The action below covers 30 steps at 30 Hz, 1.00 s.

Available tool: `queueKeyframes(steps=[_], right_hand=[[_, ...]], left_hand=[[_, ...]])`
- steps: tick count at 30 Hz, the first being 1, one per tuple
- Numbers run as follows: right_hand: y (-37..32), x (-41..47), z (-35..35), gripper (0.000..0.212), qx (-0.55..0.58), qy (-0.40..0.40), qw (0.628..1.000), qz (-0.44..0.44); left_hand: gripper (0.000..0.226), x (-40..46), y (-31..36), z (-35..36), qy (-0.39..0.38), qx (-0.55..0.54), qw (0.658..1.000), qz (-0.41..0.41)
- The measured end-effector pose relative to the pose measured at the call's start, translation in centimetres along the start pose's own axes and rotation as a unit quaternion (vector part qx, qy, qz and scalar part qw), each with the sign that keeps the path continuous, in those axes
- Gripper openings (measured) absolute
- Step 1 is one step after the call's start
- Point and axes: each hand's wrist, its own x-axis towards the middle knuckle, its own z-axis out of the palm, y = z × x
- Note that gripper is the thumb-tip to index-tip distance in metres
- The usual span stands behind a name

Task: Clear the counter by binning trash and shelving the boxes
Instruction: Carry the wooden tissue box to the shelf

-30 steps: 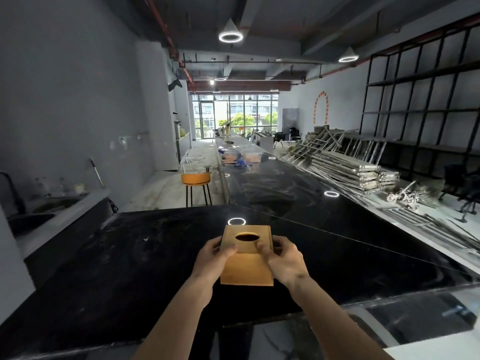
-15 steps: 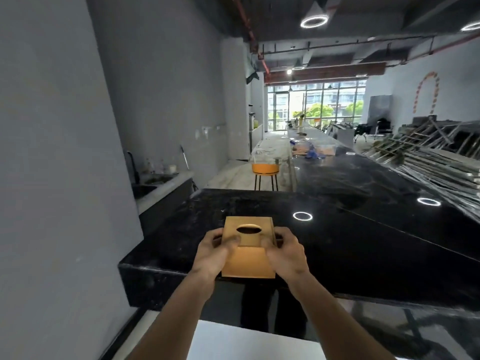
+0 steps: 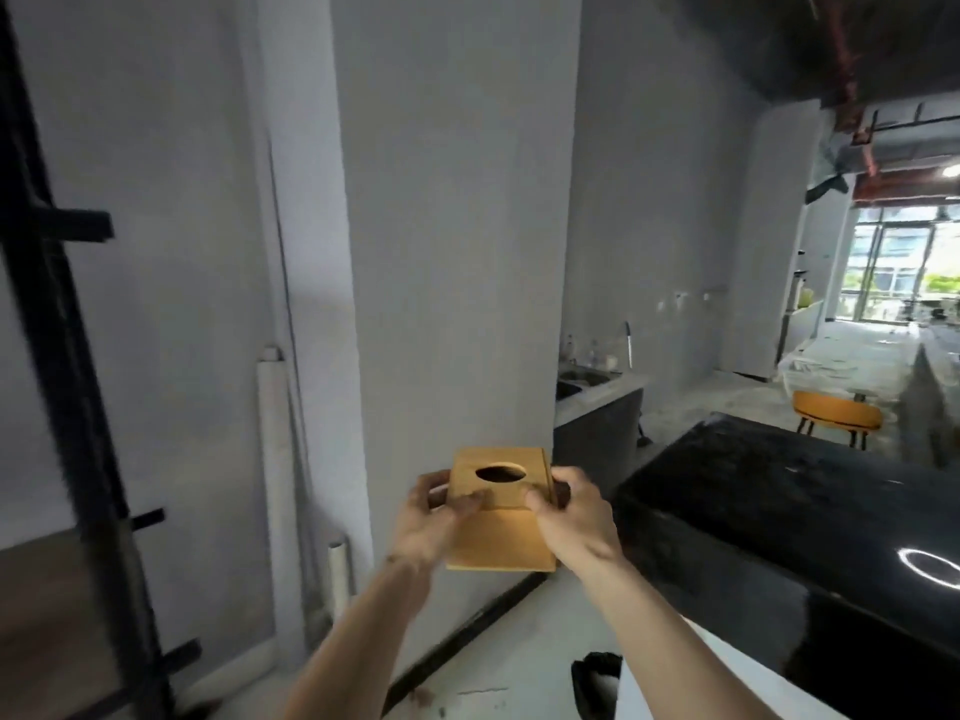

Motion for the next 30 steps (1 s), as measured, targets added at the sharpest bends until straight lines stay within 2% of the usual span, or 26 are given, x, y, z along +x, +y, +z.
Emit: queueKeyframes(steps=[8,11,15,22,30], right_hand=[[-11.6,-8.5,23.2,0.036,0.022,-0.145,0.989,-0.027],[-15.5,-11.9,31.1,0.044,0.031,-0.195,0.979,-0.046],[-19.7,-15.9,40.5,0.043,0.040,-0.262,0.961,-0.082],[-23.7,-17.9,53.8,0.044,0.033,-0.357,0.926,-0.121],[-26.8,-11.7,66.9,0.044,0.031,-0.404,0.906,-0.124]], left_hand=[[0.042,-3.7,-3.3,-27.7,0.140,-0.008,0.990,-0.025],[0.046,-6.2,-4.5,-36.6,0.204,-0.012,0.978,-0.039],[0.044,-8.7,-5.6,-46.5,0.276,-0.003,0.960,-0.050],[0.048,-8.7,-8.6,-58.2,0.361,0.009,0.930,-0.065],[0.054,0.6,-10.8,-67.7,0.389,0.047,0.914,-0.102]])
